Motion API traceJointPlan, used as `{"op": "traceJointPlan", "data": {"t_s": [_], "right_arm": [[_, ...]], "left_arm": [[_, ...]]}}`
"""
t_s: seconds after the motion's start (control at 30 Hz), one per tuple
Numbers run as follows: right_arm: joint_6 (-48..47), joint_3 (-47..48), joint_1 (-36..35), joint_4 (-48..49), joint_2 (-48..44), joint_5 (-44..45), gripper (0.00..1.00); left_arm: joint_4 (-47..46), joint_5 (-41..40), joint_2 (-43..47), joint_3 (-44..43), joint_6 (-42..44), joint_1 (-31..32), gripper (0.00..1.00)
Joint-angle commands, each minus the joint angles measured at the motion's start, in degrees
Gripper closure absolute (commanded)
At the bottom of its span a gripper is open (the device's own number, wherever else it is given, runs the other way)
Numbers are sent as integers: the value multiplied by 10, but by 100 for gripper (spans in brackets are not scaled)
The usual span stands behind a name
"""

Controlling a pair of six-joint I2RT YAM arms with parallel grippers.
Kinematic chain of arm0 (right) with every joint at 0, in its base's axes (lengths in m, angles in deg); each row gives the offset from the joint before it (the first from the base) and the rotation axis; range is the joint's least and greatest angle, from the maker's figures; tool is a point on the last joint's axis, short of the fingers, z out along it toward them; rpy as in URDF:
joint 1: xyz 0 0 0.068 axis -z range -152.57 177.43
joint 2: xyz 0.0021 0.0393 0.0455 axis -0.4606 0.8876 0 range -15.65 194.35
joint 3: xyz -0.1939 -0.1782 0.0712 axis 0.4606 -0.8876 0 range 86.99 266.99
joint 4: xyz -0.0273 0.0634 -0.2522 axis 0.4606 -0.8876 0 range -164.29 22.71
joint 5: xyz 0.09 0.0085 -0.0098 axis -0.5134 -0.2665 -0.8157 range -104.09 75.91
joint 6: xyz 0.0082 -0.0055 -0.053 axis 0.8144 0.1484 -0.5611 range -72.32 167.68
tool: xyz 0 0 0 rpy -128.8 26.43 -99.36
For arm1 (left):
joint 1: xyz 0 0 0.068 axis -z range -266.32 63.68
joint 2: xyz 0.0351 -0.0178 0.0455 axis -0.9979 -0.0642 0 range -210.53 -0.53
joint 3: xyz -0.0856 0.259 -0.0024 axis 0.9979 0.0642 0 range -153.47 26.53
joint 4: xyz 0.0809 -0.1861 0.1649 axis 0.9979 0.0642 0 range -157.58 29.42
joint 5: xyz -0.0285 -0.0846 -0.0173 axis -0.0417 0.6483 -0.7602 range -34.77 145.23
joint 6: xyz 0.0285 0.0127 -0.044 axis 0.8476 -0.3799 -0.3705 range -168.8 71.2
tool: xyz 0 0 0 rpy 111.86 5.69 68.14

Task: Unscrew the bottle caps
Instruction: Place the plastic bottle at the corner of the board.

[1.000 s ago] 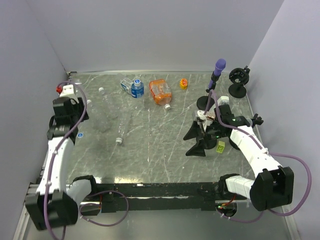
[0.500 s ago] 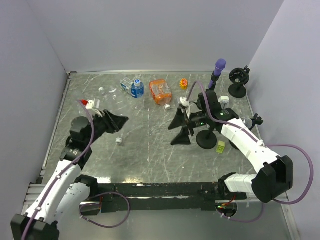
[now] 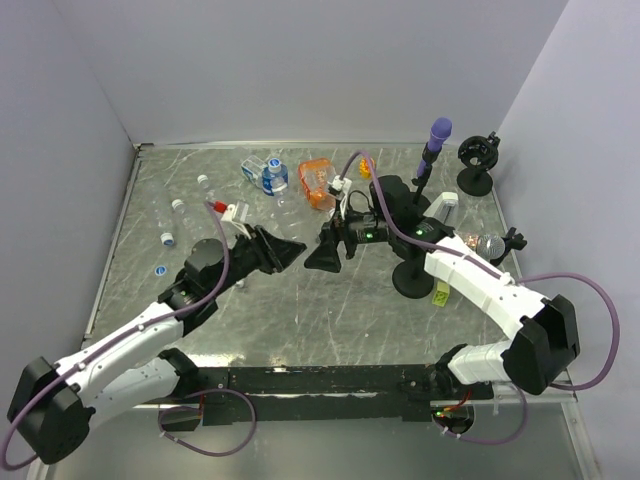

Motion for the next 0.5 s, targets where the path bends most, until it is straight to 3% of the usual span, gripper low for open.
{"op": "traceJointPlan", "data": {"t_s": [0.0,0.17,0.3,0.47], "right_arm": [[55,7,-3,42,2,14,1],[49,8,-4,34,15,49,1],[47,2,-4,33,19,24,1],[39,-15,-4,43,15,-13,12]], "left_arm": [[-87,-10,-24,-22,-20,21,79],[-111,-16,-36,-26,-25,41,79],[-131,-16,-33,-17,-44,43,78],[-157,-13,-27,-10,-71,44,75]]}}
